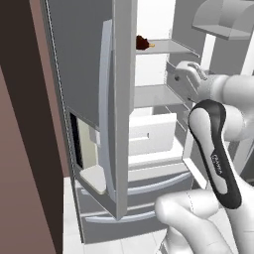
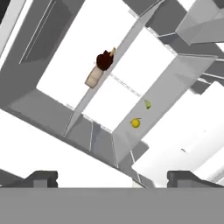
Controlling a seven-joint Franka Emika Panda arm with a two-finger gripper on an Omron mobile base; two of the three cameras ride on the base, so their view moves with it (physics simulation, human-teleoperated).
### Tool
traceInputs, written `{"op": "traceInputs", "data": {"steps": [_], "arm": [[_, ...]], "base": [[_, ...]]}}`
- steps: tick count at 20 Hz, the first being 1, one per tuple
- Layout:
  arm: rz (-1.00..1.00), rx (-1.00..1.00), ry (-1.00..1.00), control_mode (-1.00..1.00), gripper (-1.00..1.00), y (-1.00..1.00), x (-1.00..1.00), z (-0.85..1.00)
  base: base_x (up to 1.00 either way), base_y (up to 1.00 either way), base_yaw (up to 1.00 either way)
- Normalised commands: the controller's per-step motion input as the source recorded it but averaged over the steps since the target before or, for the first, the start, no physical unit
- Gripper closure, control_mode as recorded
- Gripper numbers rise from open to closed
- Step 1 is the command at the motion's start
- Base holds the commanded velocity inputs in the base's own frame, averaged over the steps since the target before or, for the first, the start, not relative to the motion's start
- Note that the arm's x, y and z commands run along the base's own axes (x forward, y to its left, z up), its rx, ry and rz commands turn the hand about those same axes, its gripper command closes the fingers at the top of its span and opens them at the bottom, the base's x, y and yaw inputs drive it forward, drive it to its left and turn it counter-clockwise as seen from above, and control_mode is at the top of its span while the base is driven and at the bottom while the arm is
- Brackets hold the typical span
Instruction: Gather the lemon wedge and lemon from the fridge and place them on a tray on the dining counter. Then gather the steaks from the fridge and place them on the other tray.
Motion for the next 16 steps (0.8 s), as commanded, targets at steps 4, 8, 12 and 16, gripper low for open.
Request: {"op": "traceInputs", "data": {"steps": [4,8,12,16], "arm": [[0.01,0.10,0.15,-1.00,-1.00,0.01,0.64,0.00],[0.06,0.12,0.14,-1.00,-1.00,0.06,0.70,-0.01],[0.15,0.15,0.09,-1.00,-1.00,0.25,0.76,-0.09],[0.17,0.14,0.07,-1.00,-1.00,0.36,0.69,-0.11]], "base": [[0.00,0.00,0.00],[0.00,0.00,0.00],[0.00,0.00,0.00],[0.00,0.00,0.00]]}}
